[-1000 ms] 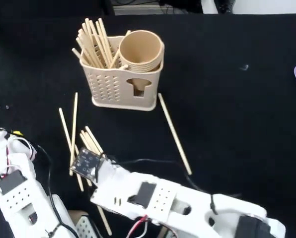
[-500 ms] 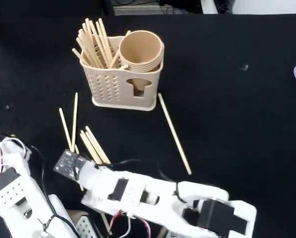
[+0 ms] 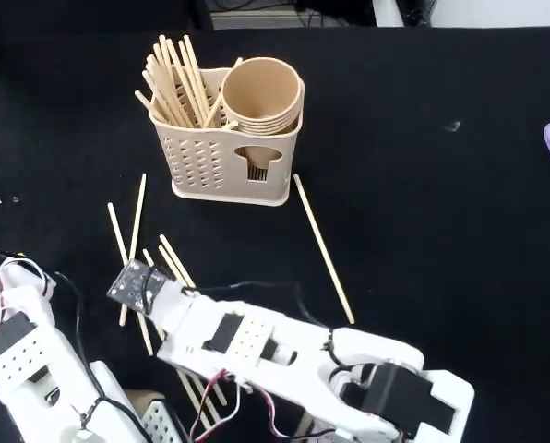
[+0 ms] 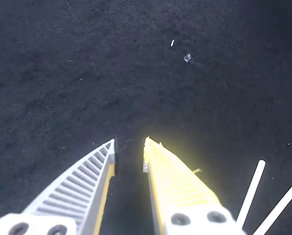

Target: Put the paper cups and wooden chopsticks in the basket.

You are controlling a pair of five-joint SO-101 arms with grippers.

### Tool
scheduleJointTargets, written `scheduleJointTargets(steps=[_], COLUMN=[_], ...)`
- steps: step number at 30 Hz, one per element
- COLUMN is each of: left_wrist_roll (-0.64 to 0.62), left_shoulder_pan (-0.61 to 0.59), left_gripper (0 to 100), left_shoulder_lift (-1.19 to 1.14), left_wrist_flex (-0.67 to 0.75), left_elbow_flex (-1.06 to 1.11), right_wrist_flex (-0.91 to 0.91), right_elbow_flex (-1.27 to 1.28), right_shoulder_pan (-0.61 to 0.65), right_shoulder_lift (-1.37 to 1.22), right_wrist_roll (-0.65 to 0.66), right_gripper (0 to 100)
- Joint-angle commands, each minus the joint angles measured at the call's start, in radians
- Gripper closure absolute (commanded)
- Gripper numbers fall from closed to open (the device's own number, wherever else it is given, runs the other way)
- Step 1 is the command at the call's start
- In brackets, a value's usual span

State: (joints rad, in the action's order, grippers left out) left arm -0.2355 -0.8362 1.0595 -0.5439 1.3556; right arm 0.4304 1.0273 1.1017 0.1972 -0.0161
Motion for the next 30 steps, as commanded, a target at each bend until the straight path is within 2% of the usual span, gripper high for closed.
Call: scheduleJointTargets(steps=[1, 7, 11, 13, 16, 19, 30], left_wrist_roll=[-0.012, -0.012, -0.012, -0.012, -0.046, -0.126, -0.141], left_shoulder_pan=[-0.010, -0.010, -0.010, -0.010, -0.048, -0.120, -0.157], left_gripper=[89, 89, 89, 89, 89, 89, 89], left_shoulder_lift=[-0.002, 0.000, 0.000, 0.000, 0.002, 0.002, 0.002], left_wrist_flex=[0.021, 0.020, 0.020, 0.021, 0.021, 0.021, 0.020], left_elbow_flex=[-0.067, -0.067, -0.067, -0.067, -0.067, -0.068, -0.077], right_wrist_flex=[0.011, 0.063, 0.117, 0.077, -0.040, -0.063, 0.198], right_elbow_flex=[-0.027, -0.018, 0.007, 0.038, 0.077, 0.051, -0.200], right_shoulder_pan=[-0.043, 0.011, 0.087, 0.114, 0.118, 0.117, 0.100], right_shoulder_lift=[0.004, 0.110, 0.191, 0.189, 0.148, 0.084, -0.143], right_wrist_roll=[0.012, 0.014, 0.009, 0.008, 0.006, 0.006, 0.011], right_gripper=[98.6, 95.8, 79.2, 75.1, 75.6, 75.4, 75.9])
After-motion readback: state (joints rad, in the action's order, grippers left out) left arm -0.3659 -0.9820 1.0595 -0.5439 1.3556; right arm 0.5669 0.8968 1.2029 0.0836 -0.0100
